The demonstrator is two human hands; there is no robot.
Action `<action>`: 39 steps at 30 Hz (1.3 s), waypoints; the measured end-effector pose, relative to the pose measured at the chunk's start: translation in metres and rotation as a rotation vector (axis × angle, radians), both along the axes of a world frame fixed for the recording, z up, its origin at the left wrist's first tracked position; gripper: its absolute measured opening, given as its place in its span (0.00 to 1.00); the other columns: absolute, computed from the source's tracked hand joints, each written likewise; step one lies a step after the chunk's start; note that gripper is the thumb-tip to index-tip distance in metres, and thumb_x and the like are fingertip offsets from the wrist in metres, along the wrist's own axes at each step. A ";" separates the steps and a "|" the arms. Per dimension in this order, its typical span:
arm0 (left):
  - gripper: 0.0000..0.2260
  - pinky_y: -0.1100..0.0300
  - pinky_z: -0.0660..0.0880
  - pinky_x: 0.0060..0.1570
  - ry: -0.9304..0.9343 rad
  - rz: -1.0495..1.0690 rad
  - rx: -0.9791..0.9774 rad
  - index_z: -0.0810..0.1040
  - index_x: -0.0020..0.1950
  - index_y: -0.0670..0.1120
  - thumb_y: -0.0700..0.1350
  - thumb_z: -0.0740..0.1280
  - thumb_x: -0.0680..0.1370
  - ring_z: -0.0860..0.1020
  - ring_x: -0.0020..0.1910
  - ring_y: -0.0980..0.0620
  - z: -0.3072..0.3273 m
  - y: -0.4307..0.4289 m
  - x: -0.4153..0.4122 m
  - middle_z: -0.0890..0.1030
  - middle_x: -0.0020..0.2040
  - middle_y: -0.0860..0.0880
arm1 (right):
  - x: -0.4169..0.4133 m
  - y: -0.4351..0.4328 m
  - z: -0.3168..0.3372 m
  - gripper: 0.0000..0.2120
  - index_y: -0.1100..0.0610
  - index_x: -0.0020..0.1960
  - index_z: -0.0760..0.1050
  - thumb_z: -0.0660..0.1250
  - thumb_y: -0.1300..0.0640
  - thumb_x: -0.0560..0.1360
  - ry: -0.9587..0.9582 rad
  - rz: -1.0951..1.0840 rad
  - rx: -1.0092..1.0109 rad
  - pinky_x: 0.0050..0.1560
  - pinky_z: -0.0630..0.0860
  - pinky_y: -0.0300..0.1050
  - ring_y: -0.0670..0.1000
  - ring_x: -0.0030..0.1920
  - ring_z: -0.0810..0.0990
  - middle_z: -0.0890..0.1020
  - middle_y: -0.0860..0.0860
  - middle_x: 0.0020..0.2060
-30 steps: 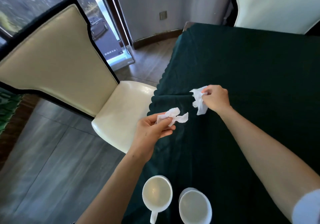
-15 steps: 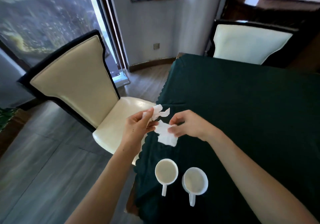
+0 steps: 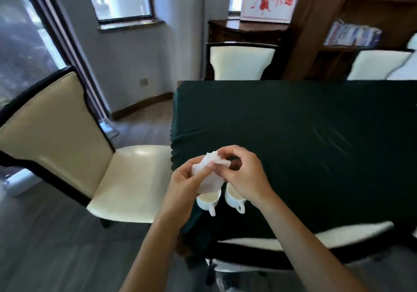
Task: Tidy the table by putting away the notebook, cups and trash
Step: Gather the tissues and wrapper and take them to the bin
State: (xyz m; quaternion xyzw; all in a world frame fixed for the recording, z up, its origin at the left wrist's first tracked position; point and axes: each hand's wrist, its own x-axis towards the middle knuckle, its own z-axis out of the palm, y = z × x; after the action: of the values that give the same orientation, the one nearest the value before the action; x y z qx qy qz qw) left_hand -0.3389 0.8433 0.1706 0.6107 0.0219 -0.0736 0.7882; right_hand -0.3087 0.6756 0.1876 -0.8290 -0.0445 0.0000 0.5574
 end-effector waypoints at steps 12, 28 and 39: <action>0.11 0.51 0.82 0.56 -0.086 -0.456 -0.047 0.87 0.60 0.47 0.48 0.69 0.82 0.86 0.57 0.43 0.019 -0.082 -0.048 0.88 0.56 0.42 | -0.135 -0.087 0.030 0.08 0.52 0.56 0.87 0.75 0.59 0.78 -0.043 -0.266 0.229 0.59 0.84 0.47 0.49 0.56 0.88 0.90 0.49 0.52; 0.07 0.53 0.83 0.48 0.050 -0.802 -0.057 0.88 0.55 0.40 0.39 0.73 0.80 0.86 0.51 0.38 -0.004 -0.300 -0.140 0.88 0.52 0.36 | -0.290 -0.244 -0.022 0.08 0.50 0.51 0.88 0.77 0.52 0.72 -0.090 -1.018 0.473 0.49 0.86 0.46 0.54 0.50 0.88 0.90 0.52 0.46; 0.10 0.50 0.81 0.51 0.099 -0.858 -0.035 0.86 0.54 0.37 0.42 0.71 0.78 0.85 0.51 0.39 -0.019 -0.487 -0.179 0.88 0.51 0.37 | -0.352 -0.419 -0.035 0.05 0.54 0.51 0.88 0.76 0.62 0.77 -0.023 -1.039 0.670 0.42 0.83 0.40 0.48 0.45 0.87 0.90 0.54 0.46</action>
State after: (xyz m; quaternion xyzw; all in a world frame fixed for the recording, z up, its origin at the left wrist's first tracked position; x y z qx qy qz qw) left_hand -0.5183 0.3568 0.1512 0.5467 -0.1975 -0.4242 0.6944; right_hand -0.6606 0.2564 0.1524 -0.5221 0.3617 -0.2944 0.7141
